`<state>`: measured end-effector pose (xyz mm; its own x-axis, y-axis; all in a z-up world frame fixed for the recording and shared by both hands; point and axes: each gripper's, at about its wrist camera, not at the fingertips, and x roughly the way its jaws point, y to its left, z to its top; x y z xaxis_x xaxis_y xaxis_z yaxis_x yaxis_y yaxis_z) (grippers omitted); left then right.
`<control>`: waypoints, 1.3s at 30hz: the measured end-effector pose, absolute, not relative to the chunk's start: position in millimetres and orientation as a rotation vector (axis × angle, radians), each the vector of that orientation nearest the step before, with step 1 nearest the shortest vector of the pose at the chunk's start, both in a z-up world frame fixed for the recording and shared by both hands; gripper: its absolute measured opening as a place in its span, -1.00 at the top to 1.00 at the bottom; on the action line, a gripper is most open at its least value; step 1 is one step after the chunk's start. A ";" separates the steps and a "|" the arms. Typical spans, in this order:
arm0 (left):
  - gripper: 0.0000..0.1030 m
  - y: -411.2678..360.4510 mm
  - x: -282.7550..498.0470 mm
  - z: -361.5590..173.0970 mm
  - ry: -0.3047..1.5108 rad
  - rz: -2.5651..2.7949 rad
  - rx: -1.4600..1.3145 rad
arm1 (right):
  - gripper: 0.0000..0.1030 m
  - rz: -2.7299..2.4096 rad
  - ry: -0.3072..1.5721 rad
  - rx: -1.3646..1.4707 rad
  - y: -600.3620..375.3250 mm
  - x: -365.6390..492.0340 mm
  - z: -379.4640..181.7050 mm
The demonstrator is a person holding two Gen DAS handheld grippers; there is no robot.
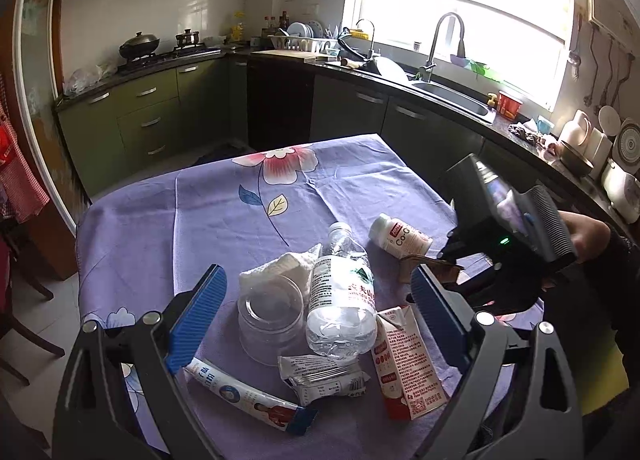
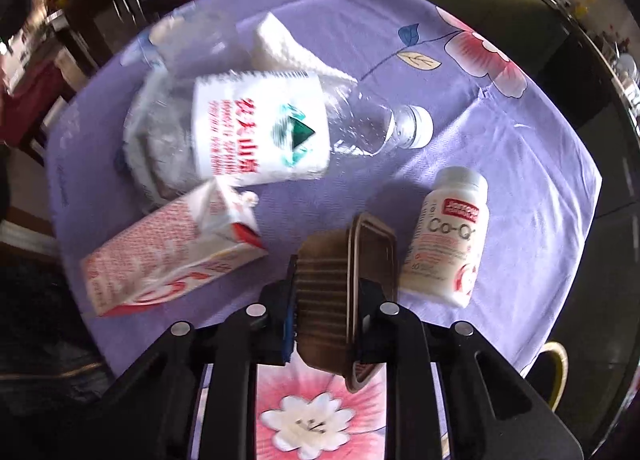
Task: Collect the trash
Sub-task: 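Carry the brown tray over the bin and open the right gripper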
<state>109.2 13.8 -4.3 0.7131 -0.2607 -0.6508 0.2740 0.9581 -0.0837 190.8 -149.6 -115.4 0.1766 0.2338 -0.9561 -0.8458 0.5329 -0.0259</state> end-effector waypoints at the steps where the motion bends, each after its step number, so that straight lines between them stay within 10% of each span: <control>1: -0.72 12.6 108.4 -3.7 0.717 -0.298 0.022 | 0.60 0.860 1.146 -0.630 -152.3 187.7 -110.1; 15: -0.72 -8.4 98.6 1.2 0.701 -0.332 0.071 | 0.60 0.603 1.087 -0.352 -278.9 173.0 -30.2; 27: -0.72 -51.8 103.1 2.4 0.718 -0.378 0.143 | 0.58 0.126 1.322 -0.042 -461.8 272.7 -129.3; 39: -0.72 -71.5 103.0 -8.9 0.771 -0.399 0.168 | 0.14 0.094 1.274 -0.006 -477.8 255.9 -114.4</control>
<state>103.0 -71.5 -8.9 0.6474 -0.2884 -0.7054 0.4096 0.9123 0.0029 255.9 -477.8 -114.4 0.2892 0.0667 -0.9549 -0.0736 0.9962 0.0473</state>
